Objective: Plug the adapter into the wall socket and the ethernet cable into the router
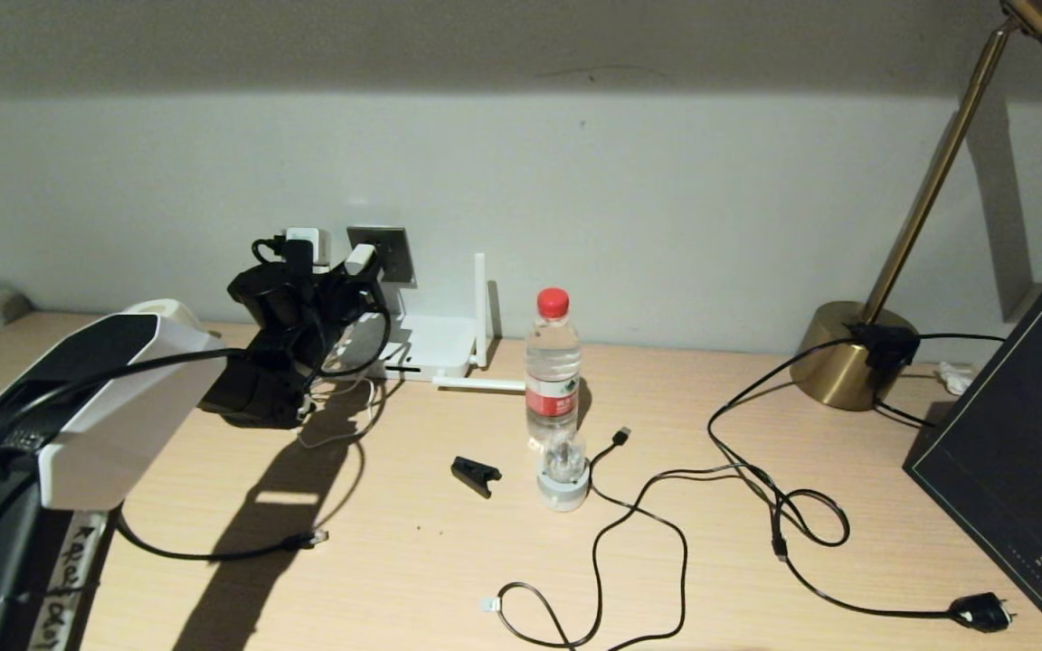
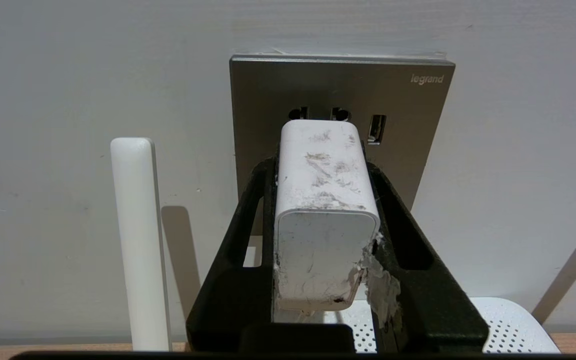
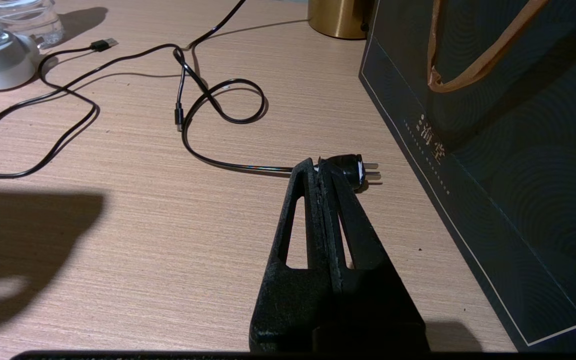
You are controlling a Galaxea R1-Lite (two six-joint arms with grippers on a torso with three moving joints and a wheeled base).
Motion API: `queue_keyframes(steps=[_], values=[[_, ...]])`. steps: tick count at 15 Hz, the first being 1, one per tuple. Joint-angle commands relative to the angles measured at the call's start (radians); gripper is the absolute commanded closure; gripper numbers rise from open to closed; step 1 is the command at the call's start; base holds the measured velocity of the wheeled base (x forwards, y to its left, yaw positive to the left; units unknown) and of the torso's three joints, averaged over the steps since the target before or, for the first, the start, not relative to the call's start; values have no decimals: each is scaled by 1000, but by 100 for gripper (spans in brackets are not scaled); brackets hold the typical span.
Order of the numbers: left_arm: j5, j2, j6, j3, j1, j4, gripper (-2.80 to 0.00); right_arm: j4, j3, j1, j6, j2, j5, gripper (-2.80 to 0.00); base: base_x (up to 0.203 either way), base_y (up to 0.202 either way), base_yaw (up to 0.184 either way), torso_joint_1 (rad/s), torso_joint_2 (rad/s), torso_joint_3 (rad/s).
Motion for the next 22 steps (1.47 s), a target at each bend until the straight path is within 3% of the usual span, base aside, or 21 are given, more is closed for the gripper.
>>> queue_keyframes(steps=[1,17,22], values=[[-1,1,0,-7,0,-2,0,0,0,0,0,1,0,0,0,0,0,0,0,0],[-4,9,0,-48,0,52,0,0,0,0,0,0,0,0,0,0,0,0,0,0],[-5,27,0,-111,2,91,0,0,0,0,0,0,0,0,0,0,0,0,0,0]])
